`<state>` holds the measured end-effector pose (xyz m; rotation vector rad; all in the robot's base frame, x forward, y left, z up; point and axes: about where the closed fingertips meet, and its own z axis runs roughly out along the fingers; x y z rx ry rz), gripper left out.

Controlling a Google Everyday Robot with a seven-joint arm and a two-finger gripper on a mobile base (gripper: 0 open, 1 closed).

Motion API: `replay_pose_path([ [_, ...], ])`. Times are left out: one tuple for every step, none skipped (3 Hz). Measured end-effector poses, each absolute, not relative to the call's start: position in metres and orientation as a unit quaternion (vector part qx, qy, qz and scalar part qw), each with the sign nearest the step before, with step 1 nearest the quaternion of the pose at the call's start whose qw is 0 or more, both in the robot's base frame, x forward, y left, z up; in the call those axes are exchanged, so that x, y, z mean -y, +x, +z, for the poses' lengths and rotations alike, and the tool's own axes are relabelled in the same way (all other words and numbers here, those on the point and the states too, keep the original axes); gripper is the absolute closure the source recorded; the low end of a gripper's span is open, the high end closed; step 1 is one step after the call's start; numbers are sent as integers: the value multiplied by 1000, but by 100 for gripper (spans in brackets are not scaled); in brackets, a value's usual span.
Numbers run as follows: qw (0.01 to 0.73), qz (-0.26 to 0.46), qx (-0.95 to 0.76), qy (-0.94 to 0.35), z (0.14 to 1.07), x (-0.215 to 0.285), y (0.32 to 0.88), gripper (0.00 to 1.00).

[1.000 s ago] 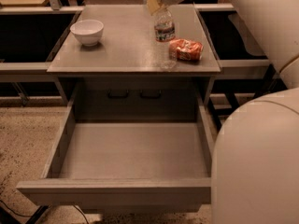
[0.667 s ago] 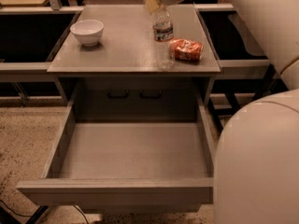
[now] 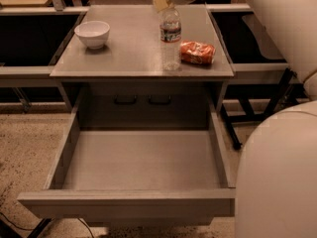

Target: Pick water bottle from bottom drawer and place on counter

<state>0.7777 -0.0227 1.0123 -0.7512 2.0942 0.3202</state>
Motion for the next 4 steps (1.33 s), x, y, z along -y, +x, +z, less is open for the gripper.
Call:
replay_pose_path([
  [442,141,-835,-297,1015,22,779,100],
  [446,151,-832,-292,1015,21,780,83],
  [447,152,-832,-292,1015,21,780,59],
  [447,154,-832,-291,1014,22,780,36],
])
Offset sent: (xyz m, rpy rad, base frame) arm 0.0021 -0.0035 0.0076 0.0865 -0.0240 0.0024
